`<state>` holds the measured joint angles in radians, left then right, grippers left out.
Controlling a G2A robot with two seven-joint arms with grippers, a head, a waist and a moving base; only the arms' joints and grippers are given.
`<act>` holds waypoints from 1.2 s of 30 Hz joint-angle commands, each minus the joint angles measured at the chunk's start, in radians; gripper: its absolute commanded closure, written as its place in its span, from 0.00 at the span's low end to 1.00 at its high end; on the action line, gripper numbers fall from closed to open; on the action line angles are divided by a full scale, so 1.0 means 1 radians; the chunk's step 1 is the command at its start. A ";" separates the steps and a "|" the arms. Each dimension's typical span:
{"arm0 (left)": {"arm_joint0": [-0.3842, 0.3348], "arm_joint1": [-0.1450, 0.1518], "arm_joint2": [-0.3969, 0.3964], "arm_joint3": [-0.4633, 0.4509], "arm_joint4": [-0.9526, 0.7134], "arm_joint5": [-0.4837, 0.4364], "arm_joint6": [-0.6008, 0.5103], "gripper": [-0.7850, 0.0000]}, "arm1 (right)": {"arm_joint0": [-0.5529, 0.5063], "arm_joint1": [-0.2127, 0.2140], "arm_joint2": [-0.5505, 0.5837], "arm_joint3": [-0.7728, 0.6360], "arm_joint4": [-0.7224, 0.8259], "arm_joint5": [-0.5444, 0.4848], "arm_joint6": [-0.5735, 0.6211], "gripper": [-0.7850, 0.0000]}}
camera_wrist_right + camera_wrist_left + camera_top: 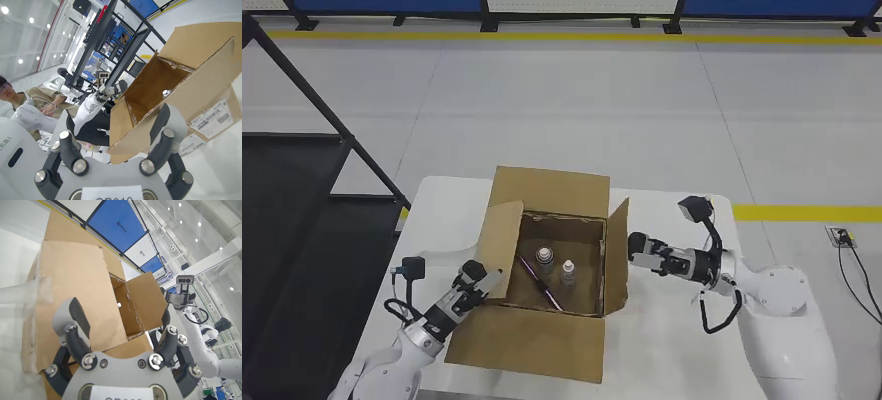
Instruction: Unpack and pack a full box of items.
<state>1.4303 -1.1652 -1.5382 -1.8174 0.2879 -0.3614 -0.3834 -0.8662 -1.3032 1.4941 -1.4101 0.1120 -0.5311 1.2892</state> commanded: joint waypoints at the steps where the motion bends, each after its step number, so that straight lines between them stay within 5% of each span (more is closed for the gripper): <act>1: -0.008 0.000 0.004 0.009 -0.012 0.010 -0.006 0.00 | 0.031 0.010 -0.055 0.021 -0.001 -0.009 -0.009 0.00; 9: -0.040 0.000 0.009 0.037 -0.073 0.051 -0.037 0.00 | 0.172 0.025 -0.265 0.154 -0.031 -0.071 -0.071 0.00; 20: -0.072 0.002 0.021 0.074 -0.118 0.077 -0.067 0.00 | 0.325 -0.018 -0.465 0.372 -0.079 -0.089 -0.165 0.00; 36: -0.096 0.004 0.038 0.119 -0.113 0.077 -0.071 0.00 | 0.381 -0.052 -0.602 0.405 -0.279 -0.026 -0.310 0.00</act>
<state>1.3354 -1.1616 -1.5014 -1.7000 0.1745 -0.2850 -0.4548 -0.4858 -1.3545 0.8944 -1.0036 -0.1607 -0.5649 0.9822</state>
